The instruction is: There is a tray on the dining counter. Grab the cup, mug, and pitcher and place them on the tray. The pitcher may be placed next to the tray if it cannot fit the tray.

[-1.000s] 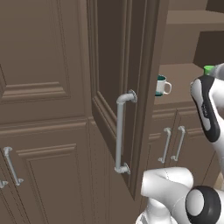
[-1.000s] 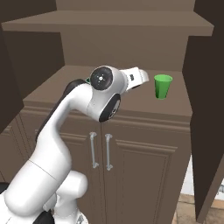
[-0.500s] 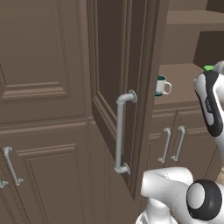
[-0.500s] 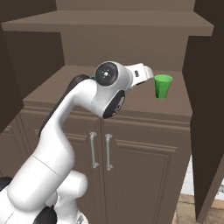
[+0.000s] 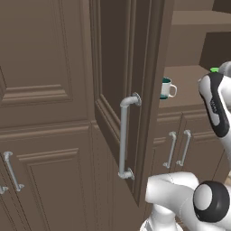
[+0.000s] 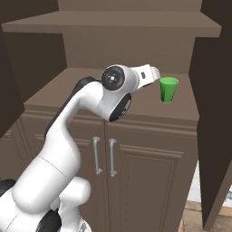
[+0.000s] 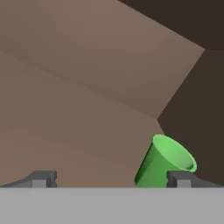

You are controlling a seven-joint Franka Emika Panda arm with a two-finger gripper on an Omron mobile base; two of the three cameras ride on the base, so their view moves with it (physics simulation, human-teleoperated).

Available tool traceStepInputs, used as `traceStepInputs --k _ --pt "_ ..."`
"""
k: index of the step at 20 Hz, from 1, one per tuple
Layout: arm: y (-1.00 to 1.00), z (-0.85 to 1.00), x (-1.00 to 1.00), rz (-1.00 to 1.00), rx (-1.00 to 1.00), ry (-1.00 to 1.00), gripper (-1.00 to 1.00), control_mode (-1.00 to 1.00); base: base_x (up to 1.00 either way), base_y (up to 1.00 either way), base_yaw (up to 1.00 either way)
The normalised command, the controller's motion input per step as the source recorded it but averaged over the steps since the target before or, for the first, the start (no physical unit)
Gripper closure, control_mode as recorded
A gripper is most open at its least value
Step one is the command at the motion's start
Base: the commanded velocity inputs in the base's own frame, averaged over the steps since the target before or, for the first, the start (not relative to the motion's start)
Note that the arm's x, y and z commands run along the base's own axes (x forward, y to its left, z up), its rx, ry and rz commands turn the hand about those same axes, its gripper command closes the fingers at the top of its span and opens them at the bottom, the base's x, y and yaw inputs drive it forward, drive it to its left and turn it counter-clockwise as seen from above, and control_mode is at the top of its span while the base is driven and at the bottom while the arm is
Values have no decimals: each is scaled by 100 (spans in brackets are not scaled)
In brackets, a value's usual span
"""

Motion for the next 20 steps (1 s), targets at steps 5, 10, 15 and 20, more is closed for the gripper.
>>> traceStepInputs --k 5,10,15,20 --pt "-7 0 13 -6 -4 -1 -100 -100 0 0 0" --pt "-15 0 16 -13 -4 3 -100 -100 0 0 0" --pt "-19 0 2 -13 0 11 -100 -100 0 0 0" --pt "-20 0 0 -11 0 7 -100 -100 0 0 0"
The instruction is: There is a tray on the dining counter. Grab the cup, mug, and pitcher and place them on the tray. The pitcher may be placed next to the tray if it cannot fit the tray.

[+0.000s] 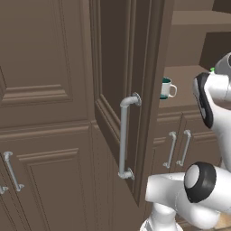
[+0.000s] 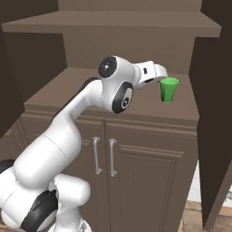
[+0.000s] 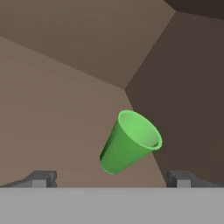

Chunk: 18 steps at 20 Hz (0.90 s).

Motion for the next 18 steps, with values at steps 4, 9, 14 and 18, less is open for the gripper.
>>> traceStepInputs --k 4,9,14,18 --pt "-14 -3 4 -4 0 0 -100 -100 0 0 0" --pt "-2 -12 0 0 -3 0 -100 -100 0 0 0" --pt "-1 -8 0 0 -1 0 -100 -100 0 0 0" --pt "-3 0 0 0 0 0 -100 -100 0 0 0"
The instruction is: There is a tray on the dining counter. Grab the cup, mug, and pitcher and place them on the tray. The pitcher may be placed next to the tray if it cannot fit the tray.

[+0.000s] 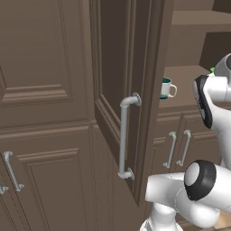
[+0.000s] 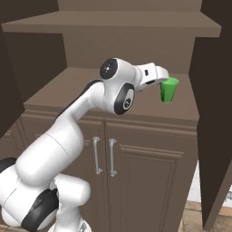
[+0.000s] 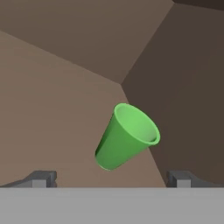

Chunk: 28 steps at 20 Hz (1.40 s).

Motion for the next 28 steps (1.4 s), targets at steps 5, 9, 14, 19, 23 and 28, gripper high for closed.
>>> traceStepInputs --k 5,9,14,19,23,28 --pt "-4 0 1 0 0 0 -100 -100 0 0 0" --pt "0 0 11 0 0 0 -100 -100 0 0 0" --pt "-1 0 21 0 0 0 -100 -100 0 0 0" --pt "-10 0 21 0 0 0 -100 -100 0 0 0" --pt "-18 0 17 0 0 0 -100 -100 0 0 0" --pt "-16 0 17 0 0 0 -100 -100 0 0 0"
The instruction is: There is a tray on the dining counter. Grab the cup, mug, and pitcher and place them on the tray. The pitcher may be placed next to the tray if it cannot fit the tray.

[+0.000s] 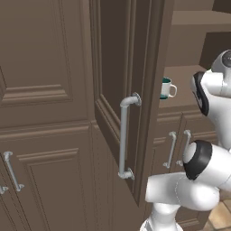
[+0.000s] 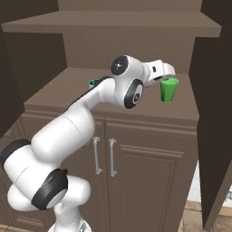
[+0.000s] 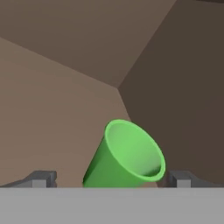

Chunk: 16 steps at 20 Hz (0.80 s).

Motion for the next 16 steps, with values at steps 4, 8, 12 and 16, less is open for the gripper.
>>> traceStepInputs --k 4,8,12,16 --pt "-4 0 24 0 0 0 -100 -100 0 0 0" --pt "-1 0 14 0 0 0 -100 -100 0 0 0" --pt "-5 0 7 0 0 0 -100 -100 0 0 0" --pt "-12 0 3 0 2 0 -100 -100 0 0 0"
